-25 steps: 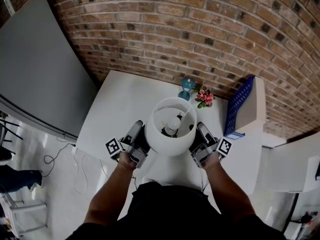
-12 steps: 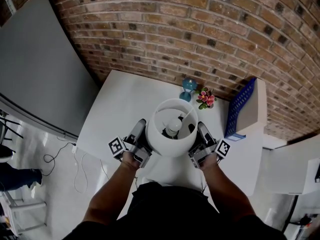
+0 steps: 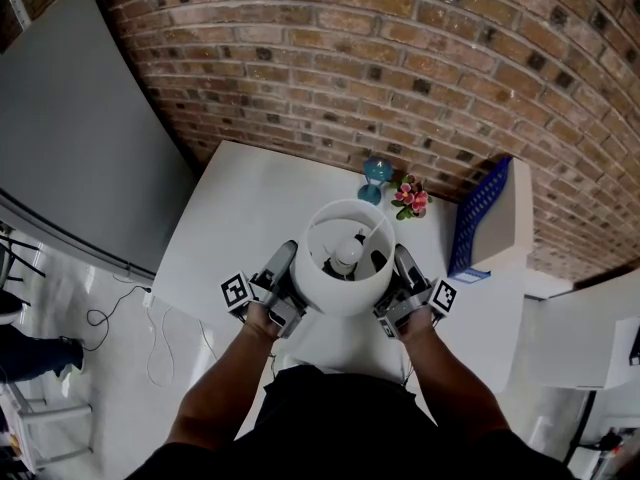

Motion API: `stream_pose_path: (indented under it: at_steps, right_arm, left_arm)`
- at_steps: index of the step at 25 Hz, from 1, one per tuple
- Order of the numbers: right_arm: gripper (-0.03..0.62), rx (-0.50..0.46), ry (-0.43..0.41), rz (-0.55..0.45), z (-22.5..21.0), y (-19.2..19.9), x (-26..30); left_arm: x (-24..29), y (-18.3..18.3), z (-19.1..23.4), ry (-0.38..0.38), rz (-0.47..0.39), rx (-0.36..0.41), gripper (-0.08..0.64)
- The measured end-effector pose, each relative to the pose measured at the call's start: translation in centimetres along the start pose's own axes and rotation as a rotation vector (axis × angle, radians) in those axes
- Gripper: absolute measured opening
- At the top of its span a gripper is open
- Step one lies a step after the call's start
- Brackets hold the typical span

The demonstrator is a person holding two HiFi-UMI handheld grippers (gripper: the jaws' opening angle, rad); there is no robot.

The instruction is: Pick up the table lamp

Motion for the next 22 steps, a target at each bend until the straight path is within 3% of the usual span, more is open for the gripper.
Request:
stream_pose_path:
  at_steps: [7, 14, 22]
  right_arm:
    - [0.46, 0.091, -0.009, 0.018, -0.5, 0.5, 0.2]
    - [0.414, 0.019, -0.021, 0.004, 0.4, 0.2, 0.4]
    - [0.357, 0.026, -0.113, -0.017, 4.4, 0.5, 1.5]
  left_arm:
    - [0.2, 0.2, 0.3, 0.016, 0.046, -0.054, 0.4]
    - [0.3, 0.0, -0.4, 0.005, 0.02, -0.018, 0.392]
    - [0.6, 1.5, -5.1, 0.103, 0.054, 0.015, 0.328]
Point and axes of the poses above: the fingertips, and each gripper's own axes: x forward along the fingers, z to its left, y out of its underside, the point moved 4 cm from there along -x, backward along the fingers, and after that the axes turned 11 degrees about -y, right-handed, at the moved point
